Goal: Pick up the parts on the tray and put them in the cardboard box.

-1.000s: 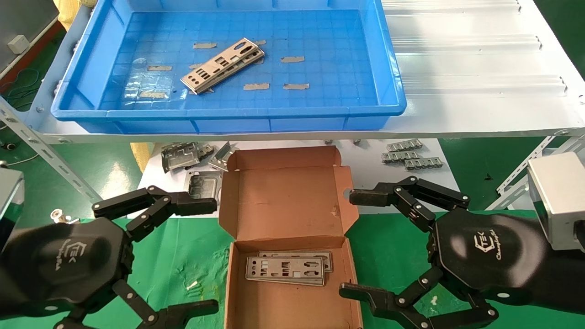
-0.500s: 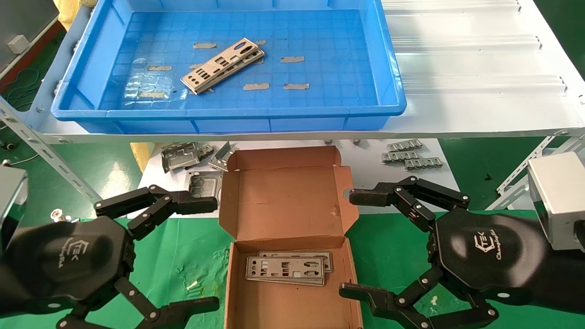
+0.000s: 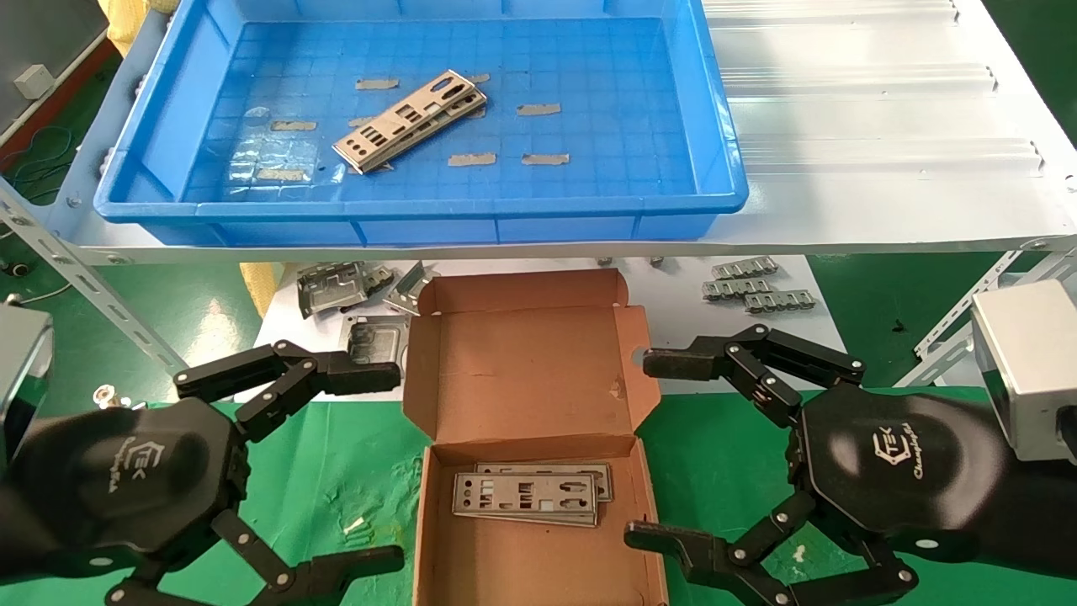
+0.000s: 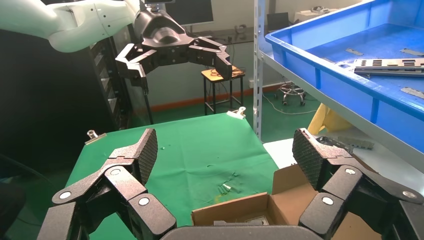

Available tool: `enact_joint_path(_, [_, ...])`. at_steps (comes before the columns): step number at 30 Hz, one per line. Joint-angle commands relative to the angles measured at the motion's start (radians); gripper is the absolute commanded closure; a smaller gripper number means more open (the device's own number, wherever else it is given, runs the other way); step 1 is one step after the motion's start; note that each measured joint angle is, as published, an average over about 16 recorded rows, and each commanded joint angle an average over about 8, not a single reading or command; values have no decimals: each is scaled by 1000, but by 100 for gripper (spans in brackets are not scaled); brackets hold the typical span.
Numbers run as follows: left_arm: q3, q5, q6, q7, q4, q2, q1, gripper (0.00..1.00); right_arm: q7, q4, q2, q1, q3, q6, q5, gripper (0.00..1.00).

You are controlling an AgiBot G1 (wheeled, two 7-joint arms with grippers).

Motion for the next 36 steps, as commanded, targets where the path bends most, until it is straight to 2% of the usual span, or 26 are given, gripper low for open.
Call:
enact_joint_path(1, [0, 0, 0, 0, 0, 0, 0, 0, 0, 0, 0, 0, 0, 0, 0, 0])
enact_joint_path(36, [1, 1, 0, 1, 2, 1, -1, 0, 0, 0, 0, 0, 0, 0, 0, 0])
